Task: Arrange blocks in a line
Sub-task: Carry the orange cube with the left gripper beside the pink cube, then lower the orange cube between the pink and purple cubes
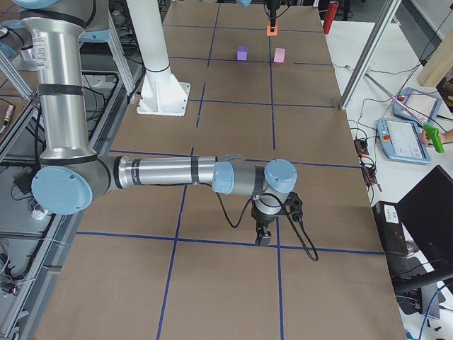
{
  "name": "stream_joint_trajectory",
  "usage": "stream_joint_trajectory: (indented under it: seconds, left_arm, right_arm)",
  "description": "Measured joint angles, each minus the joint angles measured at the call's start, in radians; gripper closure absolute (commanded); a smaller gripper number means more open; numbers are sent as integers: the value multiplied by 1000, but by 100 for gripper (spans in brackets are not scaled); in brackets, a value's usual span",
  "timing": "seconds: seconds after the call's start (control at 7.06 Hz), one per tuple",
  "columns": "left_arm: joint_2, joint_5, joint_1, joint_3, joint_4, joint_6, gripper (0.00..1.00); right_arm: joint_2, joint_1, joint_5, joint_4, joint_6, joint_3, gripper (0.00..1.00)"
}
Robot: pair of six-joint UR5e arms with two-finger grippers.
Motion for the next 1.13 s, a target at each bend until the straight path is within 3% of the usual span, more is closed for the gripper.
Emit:
stream_joint_trajectory:
  seconds: [0.42,1.13]
  left_arm:
    - [67,3,59,55,-207,-166,80]
    - [76,22,153,80,-246,-186,82]
  right_arm:
    - [0,0,0,0,0,0,0]
    - [0,0,0,0,0,0,0]
